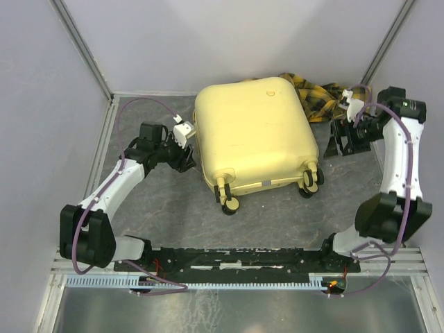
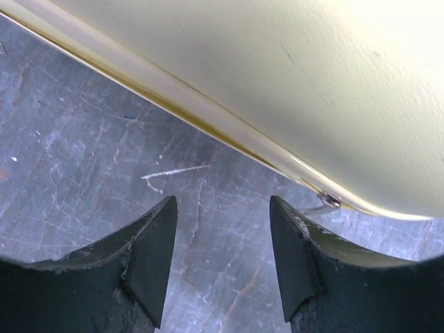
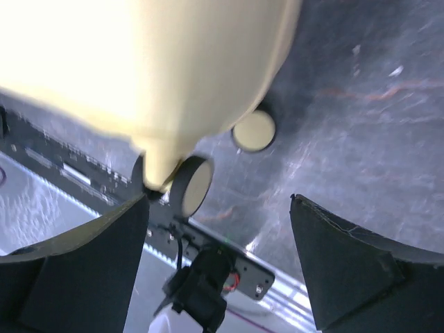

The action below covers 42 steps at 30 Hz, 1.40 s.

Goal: Pack the luggage

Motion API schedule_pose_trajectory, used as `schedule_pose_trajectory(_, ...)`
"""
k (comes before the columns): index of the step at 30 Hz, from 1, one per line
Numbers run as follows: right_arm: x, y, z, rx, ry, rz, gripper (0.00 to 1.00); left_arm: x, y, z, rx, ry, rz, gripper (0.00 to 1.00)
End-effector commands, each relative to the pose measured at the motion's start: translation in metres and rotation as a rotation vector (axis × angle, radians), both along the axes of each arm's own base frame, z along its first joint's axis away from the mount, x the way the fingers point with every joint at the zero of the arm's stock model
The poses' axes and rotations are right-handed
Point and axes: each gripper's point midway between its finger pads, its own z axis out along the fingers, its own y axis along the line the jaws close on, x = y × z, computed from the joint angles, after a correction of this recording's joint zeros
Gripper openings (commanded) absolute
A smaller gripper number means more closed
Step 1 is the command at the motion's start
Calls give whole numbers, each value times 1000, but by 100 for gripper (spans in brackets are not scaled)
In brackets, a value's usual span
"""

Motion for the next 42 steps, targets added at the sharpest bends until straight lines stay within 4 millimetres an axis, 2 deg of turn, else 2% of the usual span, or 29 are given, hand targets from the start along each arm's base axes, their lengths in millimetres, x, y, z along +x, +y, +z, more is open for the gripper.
schedule_pose_trajectory(1,-51,11,-16,-37,5,132,88,-15,7,0,18,-4,6,62)
schedule_pose_trajectory(2,-50,7,-27,-55,6,126,86,-18,7,-1,13,1,6,61)
schedule_pose_trajectory(5,-44,-1,-59,-79,26,138,67,-24,2,-5,-8,29,-18,58)
schedule_pose_trajectory(9,-31,-2,-90,-50,37,130,61,-25,-3,-12,-26,47,-47,57)
schedule_pose_trajectory(12,-15,13,-104,31,28,118,58,-19,-8,-15,-46,70,-43,56)
schedule_pose_trajectory(19,36,69,-135,103,9,142,51,4,-15,-9,-136,81,30,52)
schedule_pose_trajectory(22,60,92,-135,142,-3,123,48,26,-14,-5,-162,66,73,49)
schedule_pose_trajectory(24,81,100,-133,158,-23,92,47,46,-15,0,-180,52,93,48)
schedule_pose_trajectory(27,117,103,-136,171,-35,37,47,79,-14,1,-178,34,120,46)
schedule_pose_trajectory(30,152,105,-130,176,-63,15,47,113,-9,5,-198,23,166,45)
schedule_pose_trajectory(32,170,106,-121,180,-95,5,48,132,3,17,-224,2,221,46)
schedule_pose_trajectory(34,182,105,-106,179,-134,5,50,140,16,25,-241,-3,259,47)
schedule_pose_trajectory(36,179,96,-95,152,-151,26,54,136,27,34,-234,-6,266,51)
schedule_pose_trajectory(38,166,80,-85,133,-161,31,61,124,35,38,-191,-13,251,55)
schedule_pose_trajectory(42,125,36,-65,87,-161,16,77,93,58,48,-138,-31,262,66)
